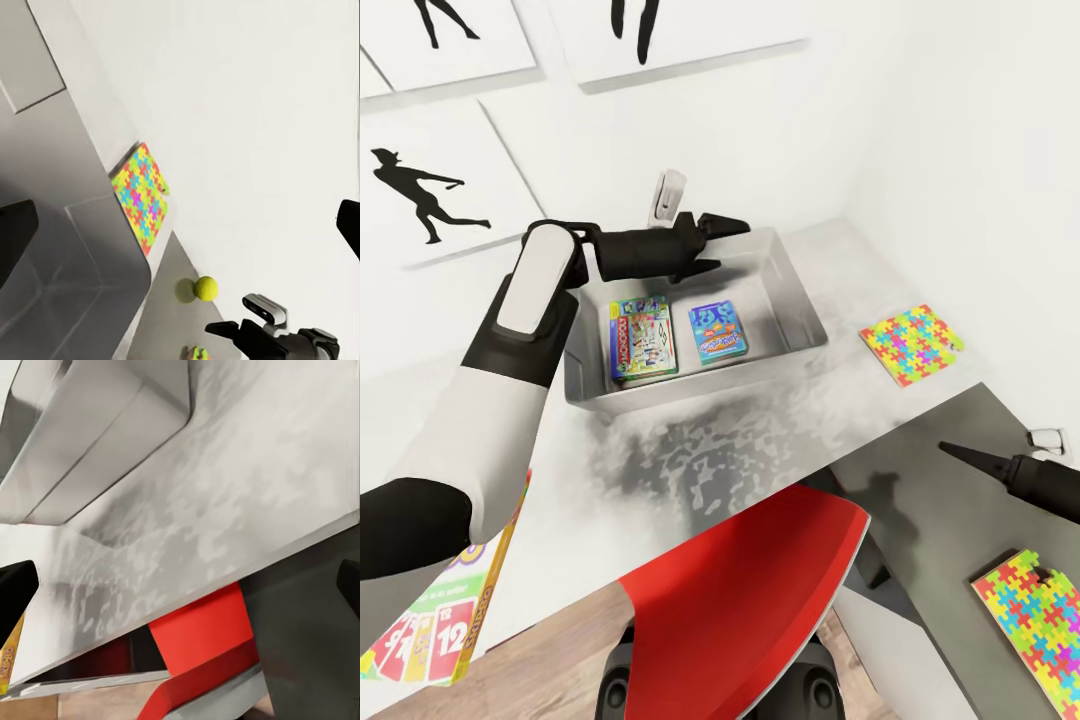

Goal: Put all the toys in the child's room - the three board games (two on the bed and one on the table), the two jigsaw puzzles on the table, and the tennis ball on the table - inside the toy box on the table in the child's room.

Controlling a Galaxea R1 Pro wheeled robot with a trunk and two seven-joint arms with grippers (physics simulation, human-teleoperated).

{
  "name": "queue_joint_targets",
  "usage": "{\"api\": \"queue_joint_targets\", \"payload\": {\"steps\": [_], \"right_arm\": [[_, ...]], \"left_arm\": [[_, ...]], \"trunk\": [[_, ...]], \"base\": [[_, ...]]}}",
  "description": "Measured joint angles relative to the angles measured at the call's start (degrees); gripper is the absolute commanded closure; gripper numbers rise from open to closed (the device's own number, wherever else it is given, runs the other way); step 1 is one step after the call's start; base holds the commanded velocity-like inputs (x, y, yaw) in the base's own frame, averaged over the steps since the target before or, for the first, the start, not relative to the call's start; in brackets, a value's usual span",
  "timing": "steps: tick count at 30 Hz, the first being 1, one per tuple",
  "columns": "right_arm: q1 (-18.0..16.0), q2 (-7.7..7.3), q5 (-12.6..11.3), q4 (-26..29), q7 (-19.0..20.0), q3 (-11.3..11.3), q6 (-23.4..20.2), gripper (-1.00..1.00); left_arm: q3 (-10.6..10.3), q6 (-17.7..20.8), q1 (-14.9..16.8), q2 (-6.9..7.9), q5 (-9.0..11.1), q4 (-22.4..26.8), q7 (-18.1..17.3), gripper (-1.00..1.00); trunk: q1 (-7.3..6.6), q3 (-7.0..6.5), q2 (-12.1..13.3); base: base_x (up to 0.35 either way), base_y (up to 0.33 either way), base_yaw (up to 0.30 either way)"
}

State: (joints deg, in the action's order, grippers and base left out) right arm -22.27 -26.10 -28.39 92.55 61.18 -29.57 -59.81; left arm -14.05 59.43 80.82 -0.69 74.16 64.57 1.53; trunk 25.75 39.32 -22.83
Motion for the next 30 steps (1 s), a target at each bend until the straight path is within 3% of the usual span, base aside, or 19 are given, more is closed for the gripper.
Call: {"api": "queue_joint_targets", "payload": {"steps": [20,30], "right_arm": [[0.07,-0.12,0.02,0.00,1.05,-1.00,0.01,-1.00],[0.07,-0.11,0.02,0.00,1.11,-1.05,0.00,-1.00]], "left_arm": [[-0.78,-0.06,-1.29,-0.69,-0.19,4.73,0.82,-1.00],[-1.43,-0.06,-3.30,-0.89,-0.43,9.65,4.22,-1.00]], "trunk": [[0.00,-1.49,0.00],[0.00,-2.40,0.00]], "base": [[0.000,0.000,0.000],[0.000,0.000,0.000]]}}
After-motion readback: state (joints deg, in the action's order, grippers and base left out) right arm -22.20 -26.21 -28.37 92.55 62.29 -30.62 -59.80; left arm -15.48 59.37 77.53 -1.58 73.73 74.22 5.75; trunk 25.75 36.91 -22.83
